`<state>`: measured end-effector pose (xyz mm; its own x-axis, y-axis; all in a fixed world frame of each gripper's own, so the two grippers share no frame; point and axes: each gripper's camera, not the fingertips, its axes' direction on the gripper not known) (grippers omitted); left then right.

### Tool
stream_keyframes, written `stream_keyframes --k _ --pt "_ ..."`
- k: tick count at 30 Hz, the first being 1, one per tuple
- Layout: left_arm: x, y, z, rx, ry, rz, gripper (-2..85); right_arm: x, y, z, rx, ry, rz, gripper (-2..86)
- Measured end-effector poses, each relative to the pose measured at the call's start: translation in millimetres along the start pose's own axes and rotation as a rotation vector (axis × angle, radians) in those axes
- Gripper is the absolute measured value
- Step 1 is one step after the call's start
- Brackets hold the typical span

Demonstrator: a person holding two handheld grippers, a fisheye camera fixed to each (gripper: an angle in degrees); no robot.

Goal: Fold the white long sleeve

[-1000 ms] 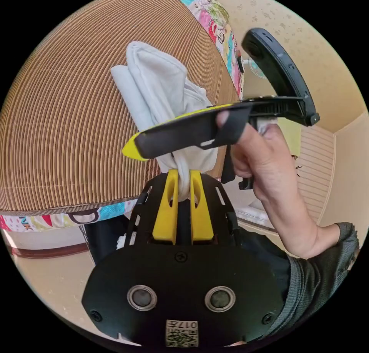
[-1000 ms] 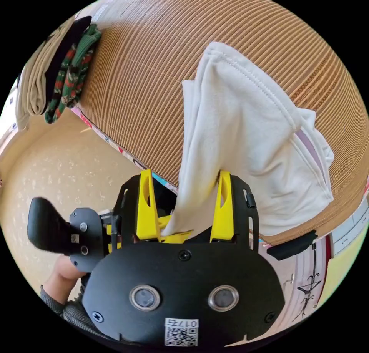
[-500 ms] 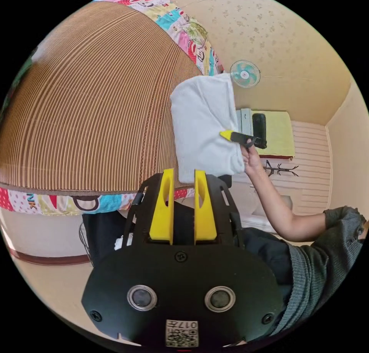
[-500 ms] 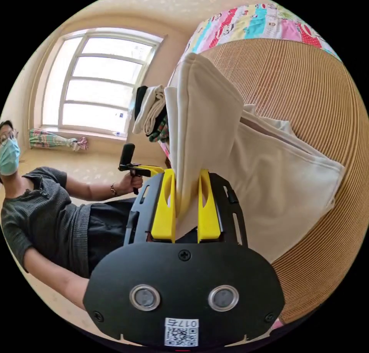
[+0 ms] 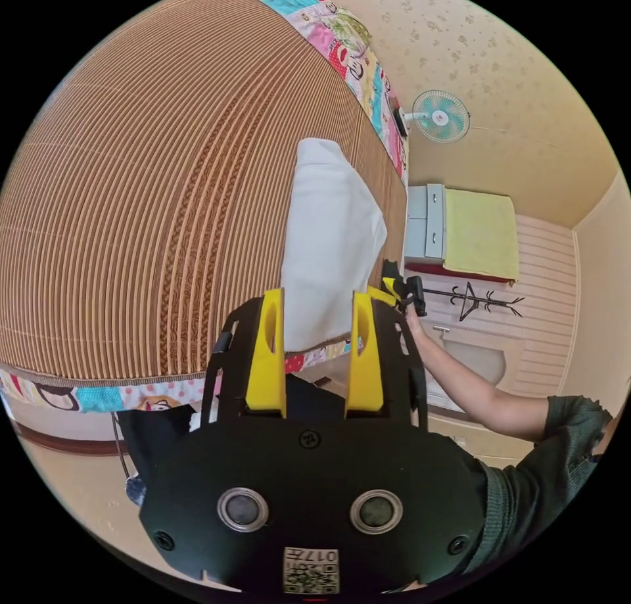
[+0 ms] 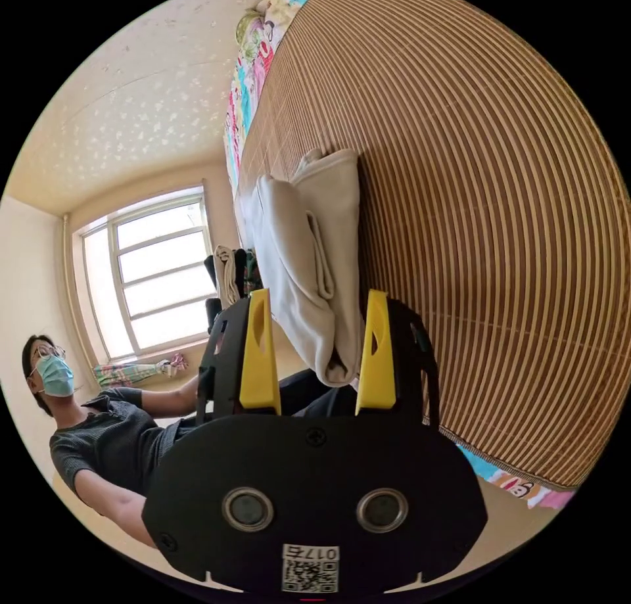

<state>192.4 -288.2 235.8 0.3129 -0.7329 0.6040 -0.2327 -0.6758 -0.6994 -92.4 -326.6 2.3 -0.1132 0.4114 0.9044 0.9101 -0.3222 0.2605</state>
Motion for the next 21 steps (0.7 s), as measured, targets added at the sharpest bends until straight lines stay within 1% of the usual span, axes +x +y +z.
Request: stream_keyframes --k 3,5,7,10,11,12,13,14,17,21 --pt "1 -19 23 0.019 0.015 -0.028 18.1 15 -17 11 -0.081 -0.005 -0.016 22.7" --pt "-1 -33 39 -0.001 0.032 -0.044 18.8 30 -34 30 -0.170 -0.059 -0.034 23.8" --pt "-2 -47 55 -0.039 0.046 -0.055 19.1 38 -44 42 -0.205 -0.094 -0.052 23.7" --pt "4 -63 83 -0.156 0.028 -0.026 19.3 49 -57 64 -0.250 -0.163 -0.063 22.6" --pt "7 -66 96 -0.214 0.057 -0.019 19.5 52 -59 74 -0.270 -0.154 -0.062 21.6" --pt "9 -64 101 -0.223 0.068 -0.026 19.4 53 -59 77 -0.269 -0.133 -0.058 20.5" --pt "11 -63 101 -0.225 0.066 -0.027 19.2 54 -58 81 -0.261 -0.074 -0.042 18.3" --pt "14 -58 99 -0.217 0.066 -0.038 18.6 55 -53 86 -0.267 -0.070 -0.052 16.7" --pt "28 -42 84 -0.243 0.095 -0.036 16.5 57 -36 100 -0.319 -0.164 -0.083 14.8" --pt "46 1 41 -0.297 0.108 -0.008 15.9 46 -2 126 -0.360 -0.171 -0.126 14.0"
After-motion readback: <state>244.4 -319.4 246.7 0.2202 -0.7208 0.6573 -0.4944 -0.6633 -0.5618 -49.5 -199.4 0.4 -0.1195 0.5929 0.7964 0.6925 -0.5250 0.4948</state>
